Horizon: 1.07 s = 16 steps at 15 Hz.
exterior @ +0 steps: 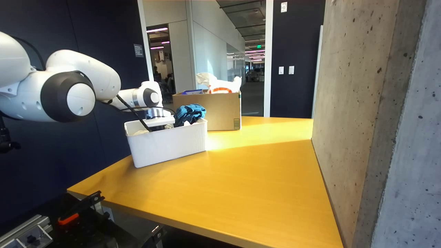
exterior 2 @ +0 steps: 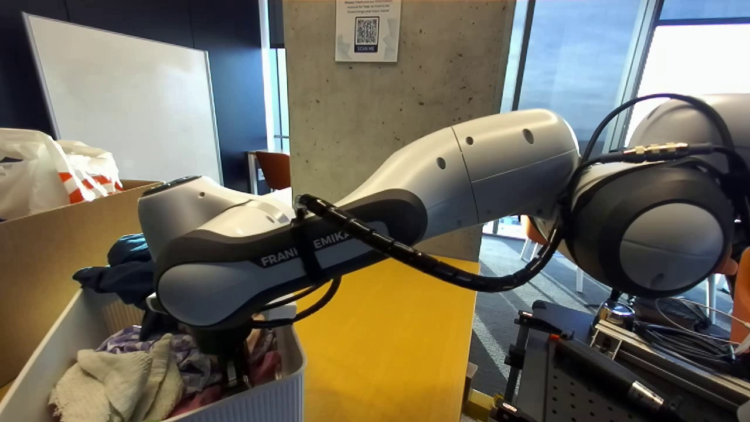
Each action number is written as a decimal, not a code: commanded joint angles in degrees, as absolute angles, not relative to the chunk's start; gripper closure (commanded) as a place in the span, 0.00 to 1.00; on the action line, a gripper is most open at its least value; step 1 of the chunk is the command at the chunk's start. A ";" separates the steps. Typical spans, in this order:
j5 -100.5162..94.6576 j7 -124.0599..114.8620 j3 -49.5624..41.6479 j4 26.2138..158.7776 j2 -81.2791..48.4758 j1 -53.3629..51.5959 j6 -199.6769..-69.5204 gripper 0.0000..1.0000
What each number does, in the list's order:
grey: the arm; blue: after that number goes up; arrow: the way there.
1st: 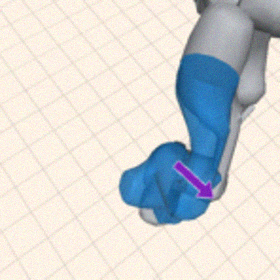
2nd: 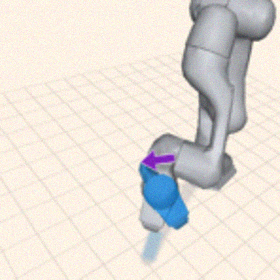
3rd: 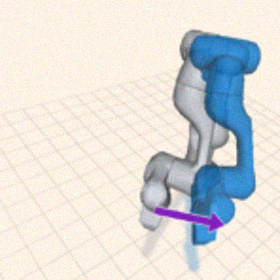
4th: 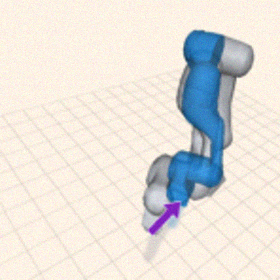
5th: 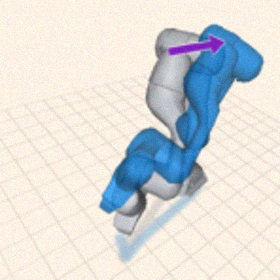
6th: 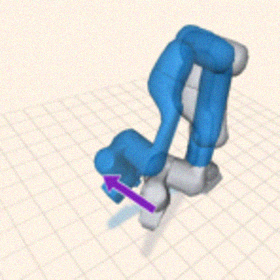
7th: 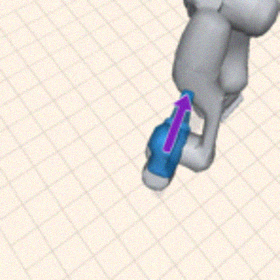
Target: Take the string out of the basket
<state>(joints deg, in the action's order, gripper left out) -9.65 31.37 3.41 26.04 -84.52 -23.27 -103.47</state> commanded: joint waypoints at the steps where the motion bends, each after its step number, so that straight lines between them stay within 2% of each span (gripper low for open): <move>1: -9.79 30.84 3.15 25.78 -83.72 -24.32 -103.29 0.99; 16: -15.27 14.44 -3.14 26.03 -70.74 -34.52 -97.66 0.98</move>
<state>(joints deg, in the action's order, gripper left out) -13.43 18.57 -1.33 25.51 -74.17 -32.83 -100.12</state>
